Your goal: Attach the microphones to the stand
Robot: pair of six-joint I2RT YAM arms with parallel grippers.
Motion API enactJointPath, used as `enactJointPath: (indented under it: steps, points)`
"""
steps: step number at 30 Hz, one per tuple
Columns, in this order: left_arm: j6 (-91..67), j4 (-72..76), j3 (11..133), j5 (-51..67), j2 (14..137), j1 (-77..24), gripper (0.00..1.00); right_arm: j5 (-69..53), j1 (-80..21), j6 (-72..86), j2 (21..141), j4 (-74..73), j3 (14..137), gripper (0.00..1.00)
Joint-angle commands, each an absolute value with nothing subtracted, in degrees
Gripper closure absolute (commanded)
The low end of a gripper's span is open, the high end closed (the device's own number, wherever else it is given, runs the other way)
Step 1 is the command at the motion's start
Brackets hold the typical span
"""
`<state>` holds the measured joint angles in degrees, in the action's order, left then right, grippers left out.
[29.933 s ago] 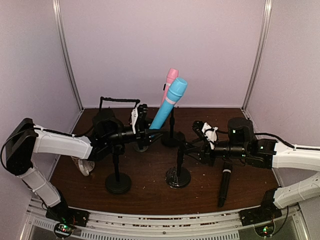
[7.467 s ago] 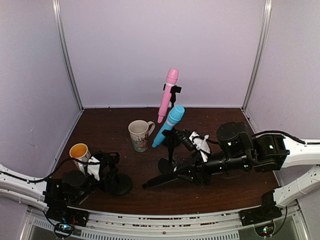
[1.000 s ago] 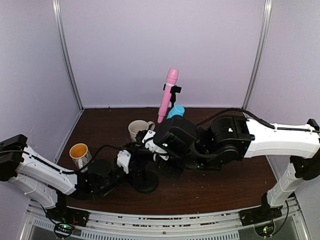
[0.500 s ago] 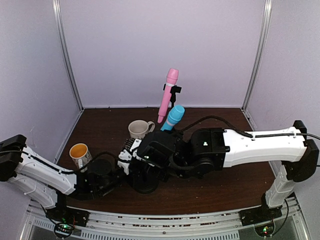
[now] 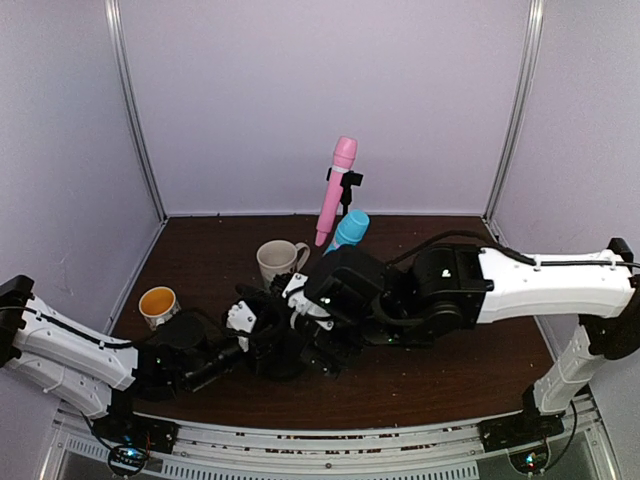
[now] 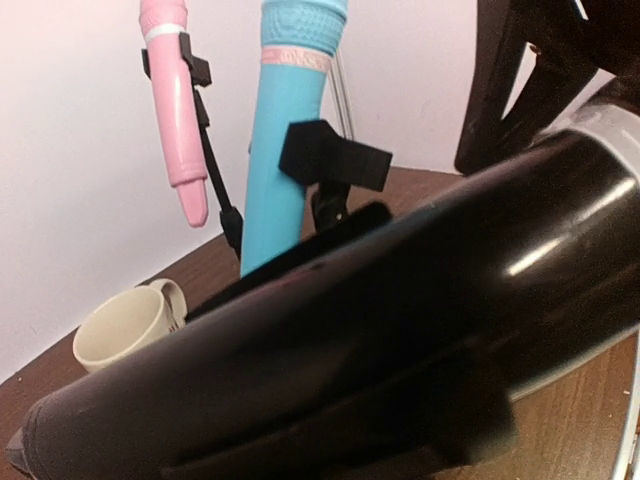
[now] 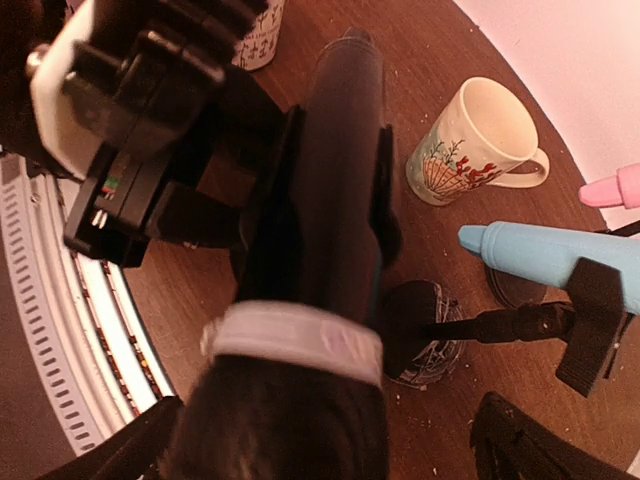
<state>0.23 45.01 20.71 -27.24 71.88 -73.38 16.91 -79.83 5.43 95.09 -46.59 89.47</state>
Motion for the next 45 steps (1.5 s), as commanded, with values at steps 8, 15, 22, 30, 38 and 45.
enactJointPath:
  steps: [8,15,22,30,38,45]
  points:
    - [1.4,52.7,19.8,-13.1,63.6,-56.7,1.0,16.4,-79.0,10.8,75.1,-39.8,77.2,0.0]
    - [-1.4,54.2,20.1,-7.3,67.3,-49.2,1.0,27.9,-78.3,16.1,65.0,-32.9,66.3,0.0]
    - [-5.5,57.9,19.4,-4.7,72.8,-46.6,1.0,30.2,-76.1,15.6,54.5,-21.5,54.5,0.0]
    - [-10.3,47.0,20.4,-10.3,69.5,-46.5,0.63,33.4,-73.3,16.1,50.9,-23.6,51.2,0.0]
    - [-10.5,28.6,20.2,-12.9,58.4,-46.7,0.12,35.2,-70.6,16.4,50.8,-30.8,56.2,0.0]
    - [-13.0,10.2,20.6,-13.0,46.8,-47.1,0.02,38.8,-68.0,17.7,49.5,-28.9,55.3,0.0]
